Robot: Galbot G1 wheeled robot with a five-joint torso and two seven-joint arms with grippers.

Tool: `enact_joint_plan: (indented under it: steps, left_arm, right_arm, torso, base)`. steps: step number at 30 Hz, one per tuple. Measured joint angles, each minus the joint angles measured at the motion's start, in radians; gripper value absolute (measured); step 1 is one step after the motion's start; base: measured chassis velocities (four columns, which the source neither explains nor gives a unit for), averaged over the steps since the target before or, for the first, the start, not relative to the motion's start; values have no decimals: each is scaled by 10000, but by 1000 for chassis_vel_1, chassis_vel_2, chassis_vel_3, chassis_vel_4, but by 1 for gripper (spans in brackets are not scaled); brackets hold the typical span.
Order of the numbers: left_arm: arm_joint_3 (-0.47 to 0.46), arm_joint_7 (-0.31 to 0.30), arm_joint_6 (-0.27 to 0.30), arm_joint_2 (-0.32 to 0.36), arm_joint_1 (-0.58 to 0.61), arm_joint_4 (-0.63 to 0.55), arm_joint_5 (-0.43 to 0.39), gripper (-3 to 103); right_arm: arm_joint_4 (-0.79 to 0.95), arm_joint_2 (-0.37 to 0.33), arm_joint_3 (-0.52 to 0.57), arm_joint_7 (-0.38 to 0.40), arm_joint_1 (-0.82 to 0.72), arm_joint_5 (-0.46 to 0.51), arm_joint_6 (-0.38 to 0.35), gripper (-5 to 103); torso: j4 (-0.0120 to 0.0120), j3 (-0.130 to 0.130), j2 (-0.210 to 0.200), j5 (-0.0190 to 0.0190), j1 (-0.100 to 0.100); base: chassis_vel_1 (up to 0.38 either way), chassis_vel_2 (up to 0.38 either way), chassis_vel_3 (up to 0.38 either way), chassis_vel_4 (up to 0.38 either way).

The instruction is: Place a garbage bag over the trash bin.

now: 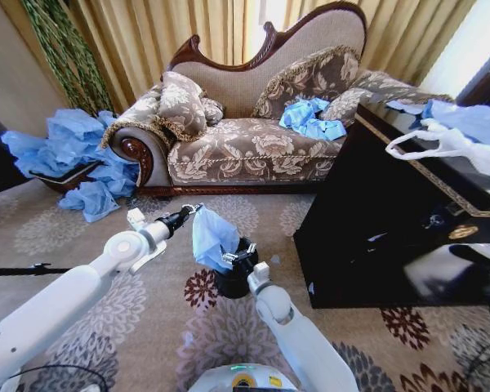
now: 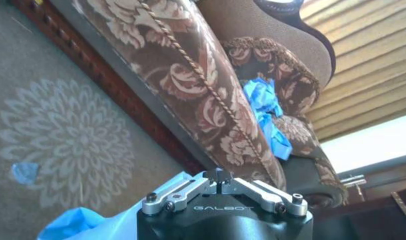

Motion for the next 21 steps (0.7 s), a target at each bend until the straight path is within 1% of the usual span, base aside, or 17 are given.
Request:
enact_joint_plan:
  steps: [2,4,6,7,10,14,18,21]
  left_arm:
    - [37,-21,-1,-46,-23,-19,0,0]
    - [134,-66,-4,-150,-62,-51,12,0]
    - [219,-75,-9,-192,-69,-66,52,0]
    - [219,-75,-9,-192,-69,-66,52,0]
    - [259,-99,-27,-274,-69,-68,115,0]
    - [259,-107,-31,-312,-69,-65,147,0]
    - [225,-108,-33,-356,-69,-10,171,0]
    - [207,-91,-35,-366,-26,-6,197,0]
  right_arm:
    - [34,-41,36,38,7,85,5,100]
    - [110,-37,33,263,73,359,3,100]
    - [139,119,33,628,186,547,10,100]
    - [139,119,33,628,186,547,10,100]
    - [189,225,-55,955,382,850,41,100]
    - [442,216,-290,1018,386,1060,-65,100]
    - [1195,172,-726,1054,87,1682,-395,100]
    - [1195,257,-919,1061,104,1782,-442,100]
  torso:
    - [0,0,0,0,0]
    - [-1,0,0,-1,0]
    - [1,0,0,0,0]
    - [1,0,0,0,0]
    - [3,0,0,-2,0]
    - [0,0,0,-2,0]
    - [0,-1,0,-4,0]
    - [-1,-1,0,-4,0]
  base:
    - [0,0,0,0]
    - [0,0,0,0]
    - [0,0,0,0]
    - [0,0,0,0]
    - [0,0,0,0]
    - [0,0,0,0]
    - [0,0,0,0]
    - [0,0,0,0]
